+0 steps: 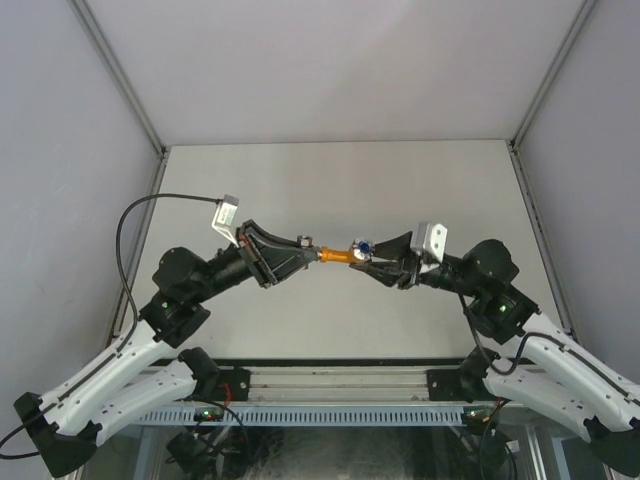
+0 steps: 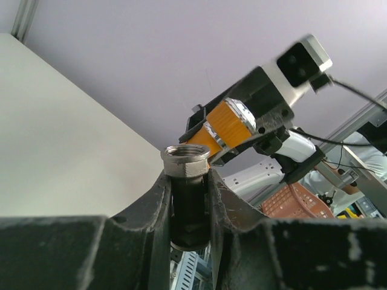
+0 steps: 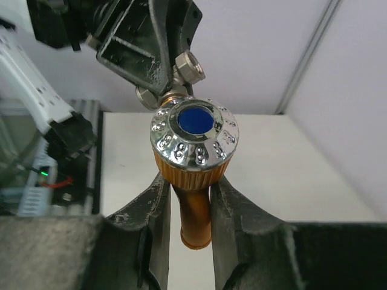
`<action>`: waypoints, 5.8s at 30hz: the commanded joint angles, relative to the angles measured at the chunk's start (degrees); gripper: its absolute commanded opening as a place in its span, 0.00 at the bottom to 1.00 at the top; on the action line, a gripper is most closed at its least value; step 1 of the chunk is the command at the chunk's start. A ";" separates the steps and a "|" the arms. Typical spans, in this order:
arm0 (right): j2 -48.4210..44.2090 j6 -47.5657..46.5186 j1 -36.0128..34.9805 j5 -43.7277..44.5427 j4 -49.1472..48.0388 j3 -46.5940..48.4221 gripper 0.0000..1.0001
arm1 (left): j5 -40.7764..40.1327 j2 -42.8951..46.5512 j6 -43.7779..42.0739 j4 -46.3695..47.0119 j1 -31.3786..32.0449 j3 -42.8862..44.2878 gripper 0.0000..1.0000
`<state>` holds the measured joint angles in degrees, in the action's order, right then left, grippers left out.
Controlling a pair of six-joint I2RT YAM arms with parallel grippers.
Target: Install the water faucets
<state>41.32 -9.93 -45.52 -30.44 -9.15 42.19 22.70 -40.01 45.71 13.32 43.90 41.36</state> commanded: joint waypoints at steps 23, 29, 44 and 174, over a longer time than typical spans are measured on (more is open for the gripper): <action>13.78 73.66 16.50 -22.99 -14.77 6.94 0.00 | 12.67 1.35 -27.28 6.33 1.36 -5.08 0.00; 13.48 73.17 16.56 -21.52 -12.99 6.95 0.00 | 13.45 0.95 -30.18 6.37 1.62 -5.66 0.00; 15.06 78.70 16.77 -21.07 -12.30 6.96 0.00 | 18.80 1.44 -38.43 7.51 2.42 -7.86 0.00; 7.78 36.99 5.46 -11.67 -2.91 4.00 0.00 | 4.24 4.86 -20.05 12.56 2.42 -5.45 0.00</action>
<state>47.48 4.34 -43.51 -37.69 -7.09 41.54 23.11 -36.38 35.05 20.88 46.09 32.38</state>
